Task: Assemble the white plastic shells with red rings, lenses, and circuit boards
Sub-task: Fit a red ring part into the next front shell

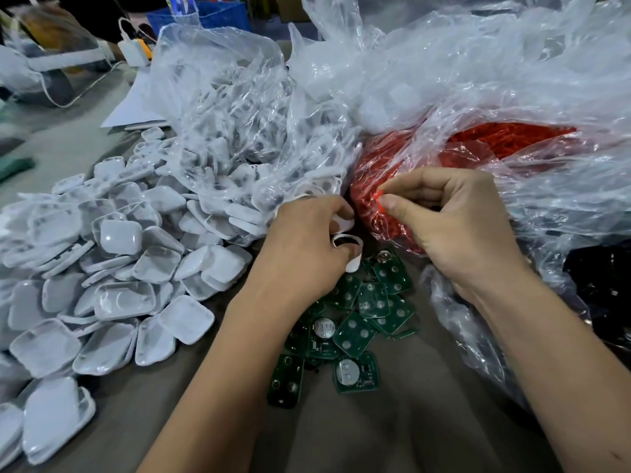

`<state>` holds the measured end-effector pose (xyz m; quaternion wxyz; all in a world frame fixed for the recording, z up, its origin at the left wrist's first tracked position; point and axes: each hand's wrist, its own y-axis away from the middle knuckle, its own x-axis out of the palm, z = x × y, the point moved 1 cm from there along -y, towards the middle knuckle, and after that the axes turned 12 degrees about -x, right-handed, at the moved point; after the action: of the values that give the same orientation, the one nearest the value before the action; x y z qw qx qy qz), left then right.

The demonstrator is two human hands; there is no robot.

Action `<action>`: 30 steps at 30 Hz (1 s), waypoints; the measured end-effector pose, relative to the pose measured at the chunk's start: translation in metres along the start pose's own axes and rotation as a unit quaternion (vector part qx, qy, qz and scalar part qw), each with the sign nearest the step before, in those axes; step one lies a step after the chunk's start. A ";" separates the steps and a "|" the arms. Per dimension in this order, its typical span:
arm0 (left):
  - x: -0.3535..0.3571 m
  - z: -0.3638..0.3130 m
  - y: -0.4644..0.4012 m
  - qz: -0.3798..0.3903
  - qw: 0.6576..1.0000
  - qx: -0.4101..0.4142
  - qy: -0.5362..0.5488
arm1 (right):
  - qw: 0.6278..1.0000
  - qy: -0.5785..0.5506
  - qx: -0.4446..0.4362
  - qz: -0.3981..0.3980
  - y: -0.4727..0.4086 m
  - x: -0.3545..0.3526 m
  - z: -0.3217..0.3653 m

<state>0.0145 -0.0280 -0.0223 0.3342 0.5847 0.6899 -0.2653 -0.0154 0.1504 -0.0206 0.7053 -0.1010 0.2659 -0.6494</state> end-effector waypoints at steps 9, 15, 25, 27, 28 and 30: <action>0.000 -0.008 0.008 0.041 0.996 -0.023 -0.073 | 1.000 0.020 0.005 0.014 0.000 0.000 0.000; 0.000 -0.009 0.009 0.077 0.987 -0.042 -0.134 | 1.000 0.022 0.006 0.012 0.000 0.001 -0.004; 0.004 -0.006 0.002 0.049 0.947 -0.103 0.302 | 0.999 0.023 -0.014 0.022 0.000 -0.001 -0.003; 0.008 -0.006 0.001 0.080 0.915 -0.140 0.370 | 0.999 0.042 -0.019 0.022 0.000 0.000 -0.002; 0.009 -0.006 0.001 0.094 0.901 -0.161 0.393 | 0.998 0.049 -0.021 0.024 0.000 0.000 -0.002; 0.008 -0.006 0.000 0.115 0.876 -0.194 0.427 | 0.996 0.072 -0.024 0.036 0.001 0.000 -0.002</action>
<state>0.0132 -0.0184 -0.0241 0.1417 0.6400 0.7310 0.1895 -0.0155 0.1505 -0.0227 0.7049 -0.0616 0.3347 -0.6223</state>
